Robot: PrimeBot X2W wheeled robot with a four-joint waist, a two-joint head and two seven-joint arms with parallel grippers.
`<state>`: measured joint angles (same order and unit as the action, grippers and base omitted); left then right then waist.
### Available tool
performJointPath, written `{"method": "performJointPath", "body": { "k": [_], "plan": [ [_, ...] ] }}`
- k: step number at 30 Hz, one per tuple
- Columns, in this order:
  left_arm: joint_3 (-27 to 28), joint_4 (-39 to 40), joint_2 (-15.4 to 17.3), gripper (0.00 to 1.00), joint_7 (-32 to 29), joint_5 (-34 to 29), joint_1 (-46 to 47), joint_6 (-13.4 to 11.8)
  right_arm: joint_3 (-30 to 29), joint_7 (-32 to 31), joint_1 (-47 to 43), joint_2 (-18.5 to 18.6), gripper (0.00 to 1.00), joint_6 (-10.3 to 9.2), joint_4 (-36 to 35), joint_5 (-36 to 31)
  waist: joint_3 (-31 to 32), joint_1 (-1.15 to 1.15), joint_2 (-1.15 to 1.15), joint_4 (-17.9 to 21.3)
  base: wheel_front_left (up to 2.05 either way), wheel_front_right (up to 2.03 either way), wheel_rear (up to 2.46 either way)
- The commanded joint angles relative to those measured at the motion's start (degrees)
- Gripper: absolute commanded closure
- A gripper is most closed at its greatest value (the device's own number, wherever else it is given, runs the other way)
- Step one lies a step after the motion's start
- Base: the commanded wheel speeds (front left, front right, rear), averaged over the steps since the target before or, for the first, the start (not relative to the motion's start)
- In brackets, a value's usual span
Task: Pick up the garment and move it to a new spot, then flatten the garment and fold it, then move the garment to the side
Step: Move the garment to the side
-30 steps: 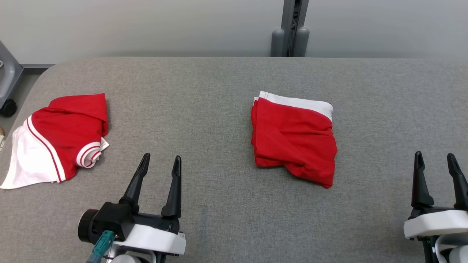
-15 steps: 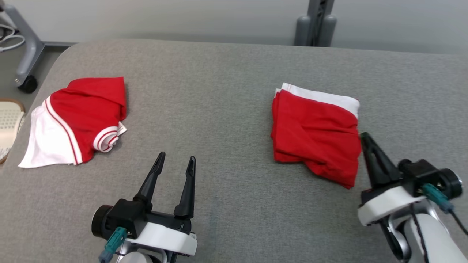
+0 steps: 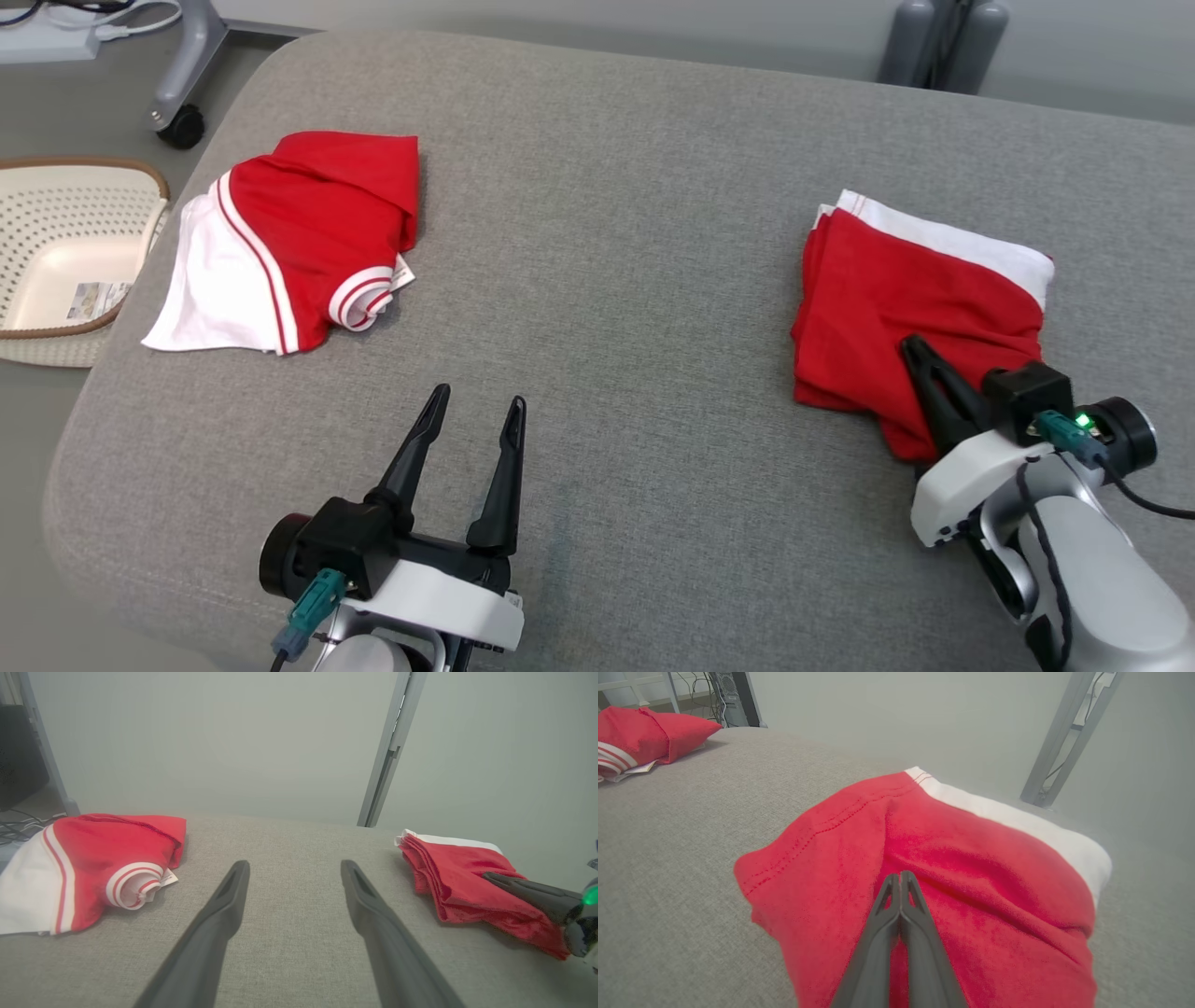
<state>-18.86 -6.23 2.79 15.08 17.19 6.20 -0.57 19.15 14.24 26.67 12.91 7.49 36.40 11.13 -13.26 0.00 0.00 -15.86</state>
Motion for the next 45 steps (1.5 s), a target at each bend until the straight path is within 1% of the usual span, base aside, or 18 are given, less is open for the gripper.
{"method": "performJointPath", "body": {
  "k": [1,8,16,19,23,28,33,36,39,45],
  "plan": [
    [-0.1,-0.2,0.2,0.00,0.1,0.3,1.0,-0.2,1.4,0.6,1.1,-0.1,1.00,0.02,1.2,0.5,-0.6,0.00,0.00,-0.9,0.00,0.00,0.00],
    [-0.8,-0.3,0.2,0.00,0.1,0.7,1.2,-0.6,6.3,0.8,3.2,-1.5,1.00,0.02,4.9,1.8,-0.9,0.00,0.00,-1.9,0.00,0.00,0.00],
    [-1.2,-0.2,0.2,0.00,0.1,1.0,1.7,-0.9,7.8,0.8,4.5,-2.1,1.00,0.02,8.7,2.8,-1.3,0.00,0.00,-2.0,0.00,0.00,0.00],
    [-1.1,-0.2,0.2,0.00,0.1,0.8,1.6,-0.9,6.8,0.8,5.1,-1.7,1.00,0.01,8.2,3.4,-1.2,0.00,0.00,-1.6,0.00,0.00,0.00],
    [-0.2,-0.4,0.2,0.00,0.1,0.2,1.0,-0.8,5.5,0.9,4.5,-1.7,1.00,0.02,5.0,4.1,-0.3,0.00,0.00,-0.3,0.00,0.00,0.00],
    [1.1,-0.4,0.2,0.00,0.1,-0.2,0.5,-0.1,2.0,0.9,2.4,-1.0,1.00,0.02,-1.1,5.5,1.2,0.00,0.00,2.2,0.00,0.00,0.00],
    [2.2,-0.1,0.2,0.00,0.1,-0.9,0.3,0.3,-4.2,0.9,-1.2,-0.1,1.00,0.01,-7.8,5.3,2.8,0.00,0.00,5.8,0.00,0.00,0.00],
    [2.8,0.1,0.2,0.00,0.1,-1.3,0.2,0.5,-8.4,0.9,-4.1,-0.3,1.00,0.02,-11.4,4.2,3.6,0.00,0.00,7.9,0.00,0.00,0.00],
    [3.4,0.2,0.2,0.00,0.1,-1.6,0.4,0.7,-12.6,0.9,-7.4,-1.4,1.00,0.02,-14.5,2.9,4.1,0.00,0.00,9.7,0.00,0.00,0.00],
    [4.2,-0.2,0.2,0.00,0.1,-2.1,0.0,1.1,-19.6,0.9,-12.9,-5.6,1.00,0.02,-18.6,0.2,4.7,0.00,0.00,12.4,0.00,0.00,0.00]
  ]
}}
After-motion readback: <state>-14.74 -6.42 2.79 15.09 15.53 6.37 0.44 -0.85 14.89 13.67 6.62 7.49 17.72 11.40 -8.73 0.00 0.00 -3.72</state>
